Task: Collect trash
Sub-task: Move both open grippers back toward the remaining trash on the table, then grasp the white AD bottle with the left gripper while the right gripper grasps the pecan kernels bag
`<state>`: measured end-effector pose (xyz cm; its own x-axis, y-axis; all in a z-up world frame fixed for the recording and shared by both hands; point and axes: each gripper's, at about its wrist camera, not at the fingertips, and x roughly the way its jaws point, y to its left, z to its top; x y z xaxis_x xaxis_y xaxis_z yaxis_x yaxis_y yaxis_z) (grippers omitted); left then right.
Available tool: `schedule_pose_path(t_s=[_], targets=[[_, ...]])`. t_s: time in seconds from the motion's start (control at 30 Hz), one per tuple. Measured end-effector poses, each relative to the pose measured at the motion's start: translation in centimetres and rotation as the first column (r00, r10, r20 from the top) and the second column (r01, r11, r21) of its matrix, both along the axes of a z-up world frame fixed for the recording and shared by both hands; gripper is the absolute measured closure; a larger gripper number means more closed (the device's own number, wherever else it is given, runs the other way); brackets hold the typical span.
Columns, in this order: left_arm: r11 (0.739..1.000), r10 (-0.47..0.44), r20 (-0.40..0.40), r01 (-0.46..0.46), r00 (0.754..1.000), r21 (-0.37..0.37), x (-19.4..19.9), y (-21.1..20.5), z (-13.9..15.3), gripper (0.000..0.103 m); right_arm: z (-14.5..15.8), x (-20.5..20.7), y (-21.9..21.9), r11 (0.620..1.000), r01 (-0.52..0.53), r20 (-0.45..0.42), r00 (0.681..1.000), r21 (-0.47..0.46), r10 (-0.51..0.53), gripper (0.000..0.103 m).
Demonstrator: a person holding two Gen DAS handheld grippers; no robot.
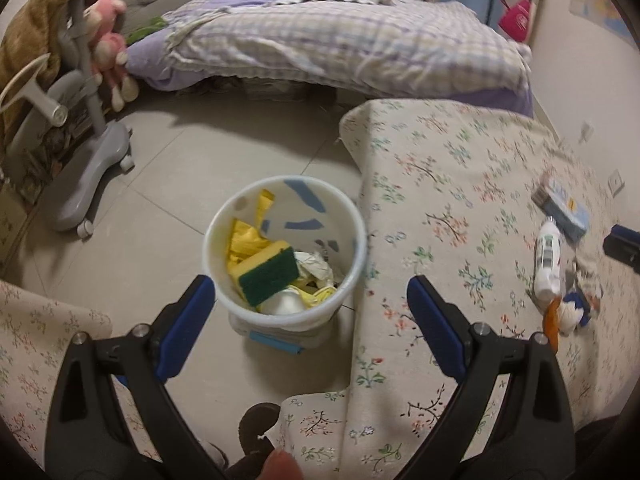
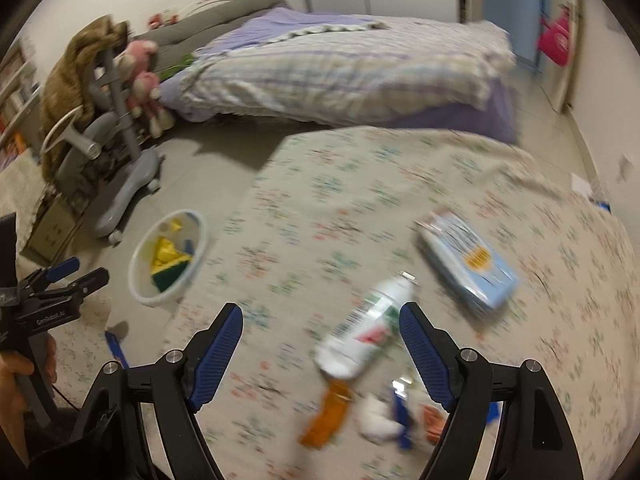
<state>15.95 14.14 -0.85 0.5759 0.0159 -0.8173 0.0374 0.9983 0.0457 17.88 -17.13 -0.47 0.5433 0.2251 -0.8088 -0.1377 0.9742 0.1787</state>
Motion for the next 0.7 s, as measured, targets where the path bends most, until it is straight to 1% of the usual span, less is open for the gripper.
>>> schedule_pose_path(t_s=[0.1,0.23,0.37,0.5,0.6,0.7], targets=[[0.999,-0.033,-0.011,0.034,0.999,0.022,0.2,-1.6,-0.3,0.007,-1.0,-0.3,-2.8,0.999,0.050,-0.042,0.998,0.018,-0.050,0.021],[0.998,-0.068,-0.036,0.068,0.997,0.013,0.5,-3.4,-0.7,0.006,-2.7,-0.6,-6.1,0.992,0.119,-0.118,0.987,0.037,-0.114,0.021],[0.995,-0.102,-0.062,0.103,0.993,0.001,0.6,-5.5,-1.1,0.006,-4.2,-0.8,-8.0,0.986,0.163,-0.178,0.972,0.034,-0.154,0.021],[0.993,-0.115,-0.072,0.116,0.991,0.002,0.8,-7.2,-1.5,0.006,-5.8,-0.9,-8.3,0.982,0.178,-0.245,0.957,0.069,-0.156,0.021],[0.992,-0.127,-0.079,0.127,0.989,-0.004,0.9,-8.4,-1.8,0.006,-6.4,-0.9,-7.7,0.986,0.162,-0.261,0.954,0.048,-0.144,0.021],[0.990,-0.138,-0.083,0.139,0.987,-0.003,1.0,-9.5,-2.0,0.007,-6.8,-0.8,-6.8,0.990,0.139,-0.261,0.956,0.002,-0.133,0.021]])
